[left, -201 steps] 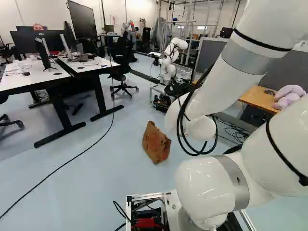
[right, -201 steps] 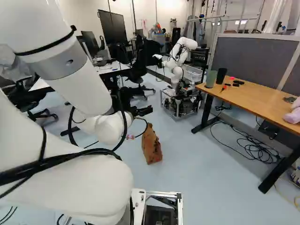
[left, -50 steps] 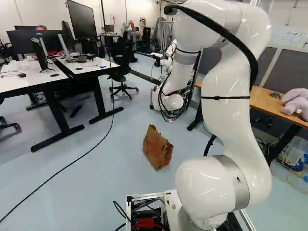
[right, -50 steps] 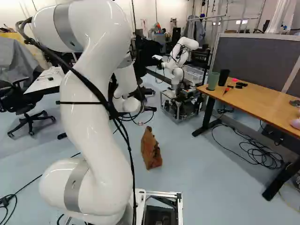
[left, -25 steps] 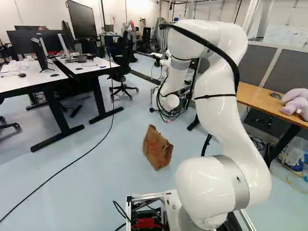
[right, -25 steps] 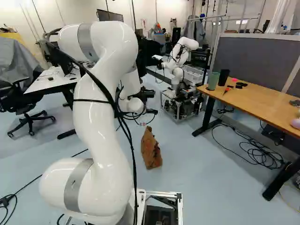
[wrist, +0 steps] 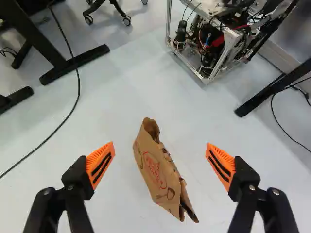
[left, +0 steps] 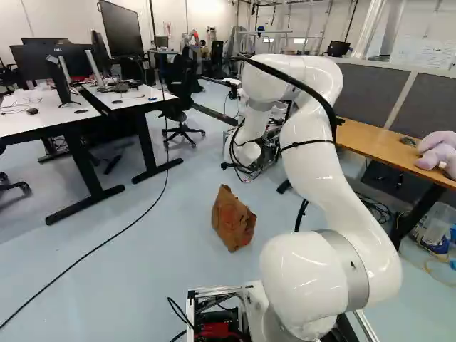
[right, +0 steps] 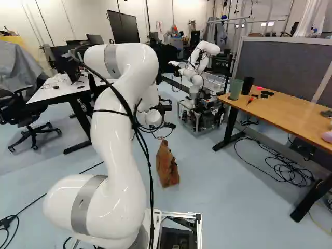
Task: Pick up the bag on the ground and place it on the table
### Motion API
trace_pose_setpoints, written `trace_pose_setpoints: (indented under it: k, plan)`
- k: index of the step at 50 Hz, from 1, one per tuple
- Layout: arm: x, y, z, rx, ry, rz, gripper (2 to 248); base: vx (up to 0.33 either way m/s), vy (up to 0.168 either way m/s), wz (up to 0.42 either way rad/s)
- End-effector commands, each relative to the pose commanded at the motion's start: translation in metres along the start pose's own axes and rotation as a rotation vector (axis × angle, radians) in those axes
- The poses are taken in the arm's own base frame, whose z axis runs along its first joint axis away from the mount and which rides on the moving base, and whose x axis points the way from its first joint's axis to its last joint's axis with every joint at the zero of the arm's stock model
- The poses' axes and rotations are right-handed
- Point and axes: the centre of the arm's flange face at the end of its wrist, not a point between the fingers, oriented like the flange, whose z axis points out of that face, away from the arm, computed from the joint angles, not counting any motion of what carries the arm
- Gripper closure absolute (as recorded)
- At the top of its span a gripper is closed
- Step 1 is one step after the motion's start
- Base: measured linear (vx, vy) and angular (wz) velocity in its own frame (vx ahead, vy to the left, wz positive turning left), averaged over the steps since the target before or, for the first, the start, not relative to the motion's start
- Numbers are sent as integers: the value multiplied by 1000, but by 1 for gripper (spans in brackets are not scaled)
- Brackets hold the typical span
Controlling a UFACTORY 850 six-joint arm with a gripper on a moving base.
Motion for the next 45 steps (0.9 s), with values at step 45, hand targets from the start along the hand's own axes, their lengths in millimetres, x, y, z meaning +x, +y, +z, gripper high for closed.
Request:
trace_pose_setpoints:
  k: [45]
  plan:
    - [-3, -1, 110, 1, -135, -1, 3, 0, 0, 0]
